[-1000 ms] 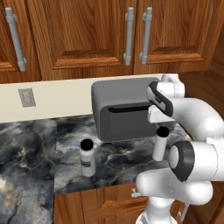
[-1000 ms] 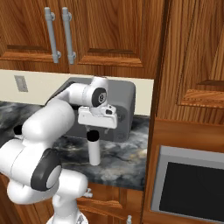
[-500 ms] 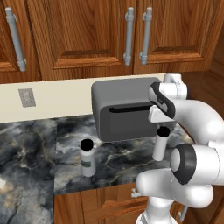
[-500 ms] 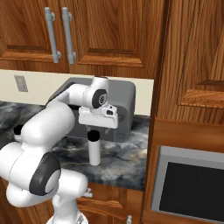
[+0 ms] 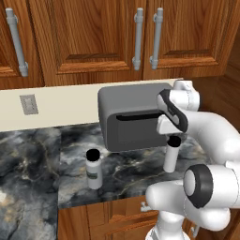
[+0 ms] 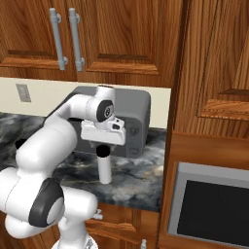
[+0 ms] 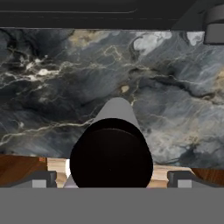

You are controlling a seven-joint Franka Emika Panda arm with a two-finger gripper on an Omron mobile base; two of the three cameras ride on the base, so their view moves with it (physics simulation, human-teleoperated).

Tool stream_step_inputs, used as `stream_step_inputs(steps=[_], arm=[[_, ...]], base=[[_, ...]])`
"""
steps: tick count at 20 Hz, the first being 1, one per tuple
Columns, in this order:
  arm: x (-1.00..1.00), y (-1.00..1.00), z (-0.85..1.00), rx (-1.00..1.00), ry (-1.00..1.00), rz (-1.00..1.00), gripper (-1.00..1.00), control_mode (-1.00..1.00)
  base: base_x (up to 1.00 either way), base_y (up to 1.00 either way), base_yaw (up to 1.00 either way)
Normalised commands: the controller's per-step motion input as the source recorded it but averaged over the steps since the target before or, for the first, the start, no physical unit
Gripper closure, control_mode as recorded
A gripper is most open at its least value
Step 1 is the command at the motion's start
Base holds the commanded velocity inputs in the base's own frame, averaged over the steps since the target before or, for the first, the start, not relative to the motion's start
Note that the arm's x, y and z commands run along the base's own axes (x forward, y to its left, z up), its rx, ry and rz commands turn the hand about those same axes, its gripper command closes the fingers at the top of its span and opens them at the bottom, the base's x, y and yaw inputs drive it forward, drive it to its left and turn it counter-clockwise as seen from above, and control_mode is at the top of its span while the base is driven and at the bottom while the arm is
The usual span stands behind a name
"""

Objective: Move the drinks to the dining counter.

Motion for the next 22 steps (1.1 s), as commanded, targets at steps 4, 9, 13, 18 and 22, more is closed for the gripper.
stream_step_inputs(steps=[4,9,13,18,22], arm=[[-0.06,0.16,0.0,0.0,-0.03,0.0,-1.0,-1.0],[0.01,0.0,0.0,0.0,-0.09,0.0,-1.0,-1.0],[0.0,-0.03,0.0,0.0,-0.09,0.0,-1.0,-1.0],[0.0,-0.07,-0.04,0.0,-0.11,0.0,-1.0,-1.0],[0.0,-0.15,-0.12,0.0,-0.06,0.03,-1.0,-1.0]], base=[[0.0,0.0,0.0],[0.0,0.0,0.0],[0.0,0.0,0.0],[0.0,0.0,0.0],[0.0,0.0,0.0]])
